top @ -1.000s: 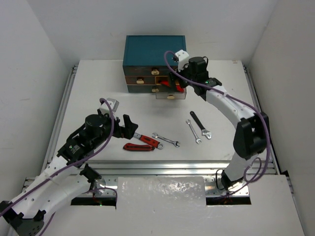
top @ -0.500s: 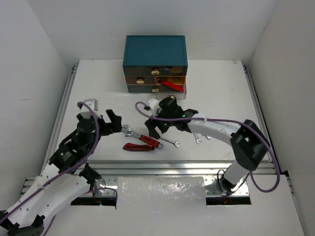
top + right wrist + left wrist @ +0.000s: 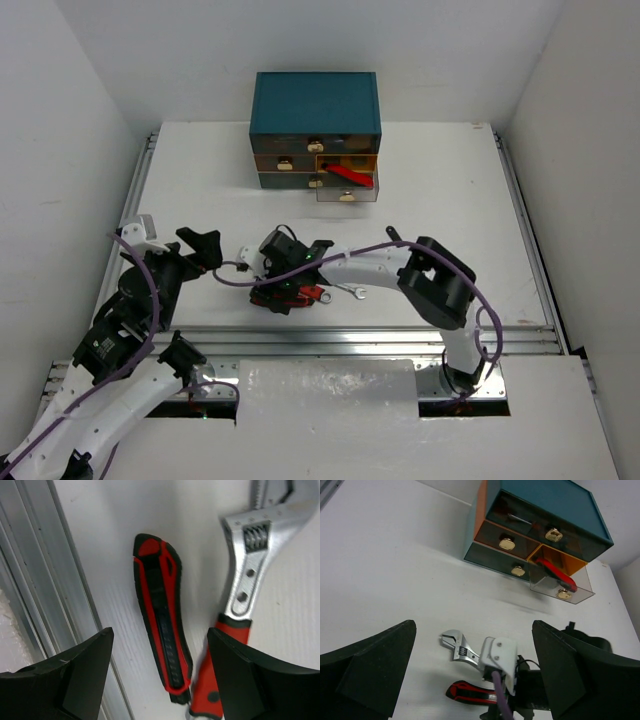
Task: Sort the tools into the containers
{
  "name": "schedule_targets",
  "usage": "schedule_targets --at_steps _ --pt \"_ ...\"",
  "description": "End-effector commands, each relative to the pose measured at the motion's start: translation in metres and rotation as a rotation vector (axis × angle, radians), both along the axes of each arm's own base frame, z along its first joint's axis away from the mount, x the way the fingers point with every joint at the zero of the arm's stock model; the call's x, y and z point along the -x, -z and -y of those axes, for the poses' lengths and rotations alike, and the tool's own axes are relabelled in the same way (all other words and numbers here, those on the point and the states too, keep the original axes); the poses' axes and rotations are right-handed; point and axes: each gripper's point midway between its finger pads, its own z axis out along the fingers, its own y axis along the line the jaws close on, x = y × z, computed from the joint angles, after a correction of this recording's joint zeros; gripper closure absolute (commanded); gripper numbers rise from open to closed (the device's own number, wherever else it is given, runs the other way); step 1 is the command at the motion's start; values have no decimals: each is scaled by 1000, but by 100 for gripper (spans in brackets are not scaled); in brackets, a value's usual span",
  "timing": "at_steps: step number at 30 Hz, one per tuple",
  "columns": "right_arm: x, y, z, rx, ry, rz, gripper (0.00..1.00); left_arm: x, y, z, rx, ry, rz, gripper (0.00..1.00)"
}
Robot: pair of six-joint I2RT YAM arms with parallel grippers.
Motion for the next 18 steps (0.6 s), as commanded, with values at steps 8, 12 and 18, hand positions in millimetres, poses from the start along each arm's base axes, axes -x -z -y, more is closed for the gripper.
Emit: schedule_targets --at_steps 8,12,18 --pt "8 32 -15 90 -101 50 35 -1 -13 3 17 19 40 0" --pt "14 40 -12 96 -115 91 53 0 -16 3 21 29 54 0" --pt "32 -3 -21 -67 -117 103 78 3 -18 1 29 26 69 0"
